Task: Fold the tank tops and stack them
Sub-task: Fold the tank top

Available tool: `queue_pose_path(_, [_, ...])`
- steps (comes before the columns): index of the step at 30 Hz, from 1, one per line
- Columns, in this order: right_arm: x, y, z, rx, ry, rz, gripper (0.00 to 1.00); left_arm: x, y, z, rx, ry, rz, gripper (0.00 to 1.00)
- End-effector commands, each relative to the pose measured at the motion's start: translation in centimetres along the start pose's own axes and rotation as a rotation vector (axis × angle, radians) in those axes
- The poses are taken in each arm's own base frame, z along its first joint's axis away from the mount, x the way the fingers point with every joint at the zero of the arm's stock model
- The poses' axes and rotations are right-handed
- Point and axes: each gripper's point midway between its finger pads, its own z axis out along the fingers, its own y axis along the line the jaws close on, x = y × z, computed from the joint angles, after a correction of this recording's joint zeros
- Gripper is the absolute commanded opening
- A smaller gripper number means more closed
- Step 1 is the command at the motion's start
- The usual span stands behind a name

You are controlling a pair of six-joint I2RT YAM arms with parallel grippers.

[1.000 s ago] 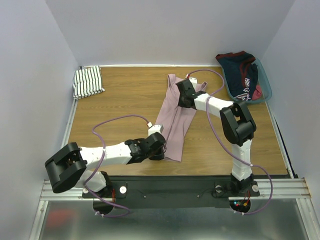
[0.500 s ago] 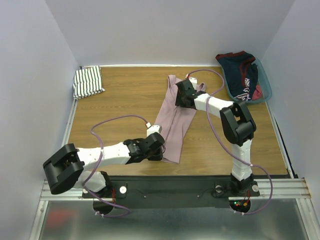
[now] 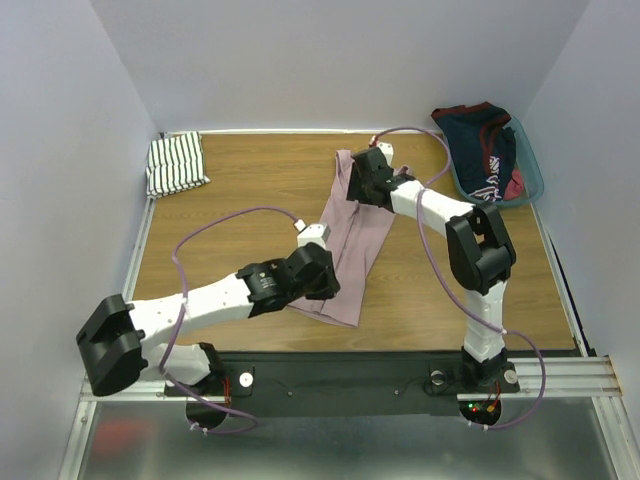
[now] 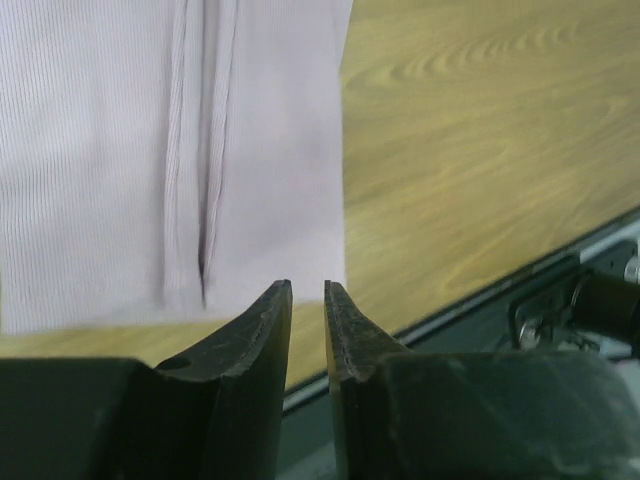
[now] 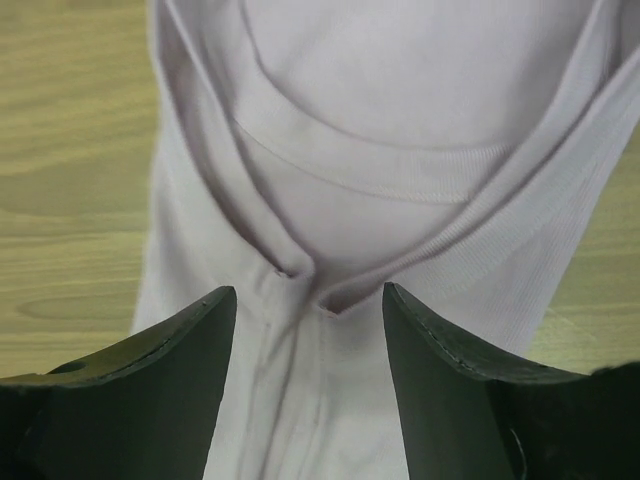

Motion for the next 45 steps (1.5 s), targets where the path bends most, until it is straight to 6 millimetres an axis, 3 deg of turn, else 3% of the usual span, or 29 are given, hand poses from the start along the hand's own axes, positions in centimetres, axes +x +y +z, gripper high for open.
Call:
queue_pose_path(1, [-7.1,3.7,-2.3,-0.103,-0.149,0.013,0.66,-3.4,-0.2,2.1,-0.069,-0.067,0.028,0.29])
queue_pose_path(3, [-7.0,4.3,-0.8,-0.108,-0.144,-0.016,0.66,-5.2,0.4,3.3,-0.074,-0.1,0.0,0.22])
queue_pose_path(5, [-8.7,5.6,-0.2,-0.128,-0.176,-0.024,0.65,-5.7,1.1,4.6,-0.081,-0.105,-0.019,0.2])
queue_pose_path(8, [-8.4,5.9,2.2,-0.108,-0.178,-0.043,0.62,-6.1,2.8,5.7,-0.113,-0.114,-0.051,0.15])
queue_pose_path(12, [-10.0,7.8,3.6,-0.141,-0.218,-0.029,0.54,-4.4,5.6,6.9,-0.143,-0.064,-0.075,0.04])
queue_pose_path(14, [-9.8,8.2,4.7,-0.143,-0.222,-0.027,0.51,-3.9,6.3,7.7,-0.148,-0.056,-0.083,0.01])
queue_pose_path(18, [-11.2,8.6,4.9,-0.127,-0.28,-0.033,0.49,-1.8,7.6,8.6,-0.158,-0.008,-0.09,0.0])
queue_pose_path(25, [-12.9,10.5,3.6,-0.128,-0.374,-0.083,0.5,0.2,8.7,9.1,-0.165,0.036,-0.104,0.0])
queue_pose_path(30, [-12.8,10.8,5.0,-0.108,-0.389,-0.1,0.5,1.1,9.5,9.2,-0.175,0.061,-0.112,0.0])
queue_pose_path(33, [-12.5,10.9,6.1,-0.104,-0.392,-0.11,0.44,1.6,9.8,9.1,-0.176,0.074,-0.126,0.0])
queue_pose_path(39, [-12.8,13.7,7.4,-0.208,-0.41,-0.137,0.4,2.0,10.6,8.8,-0.184,0.087,-0.133,0.0])
queue_pose_path(45, [-12.7,13.2,8.9,-0.187,-0.423,-0.146,0.4,2.2,11.0,8.5,-0.186,0.098,-0.134,0.0])
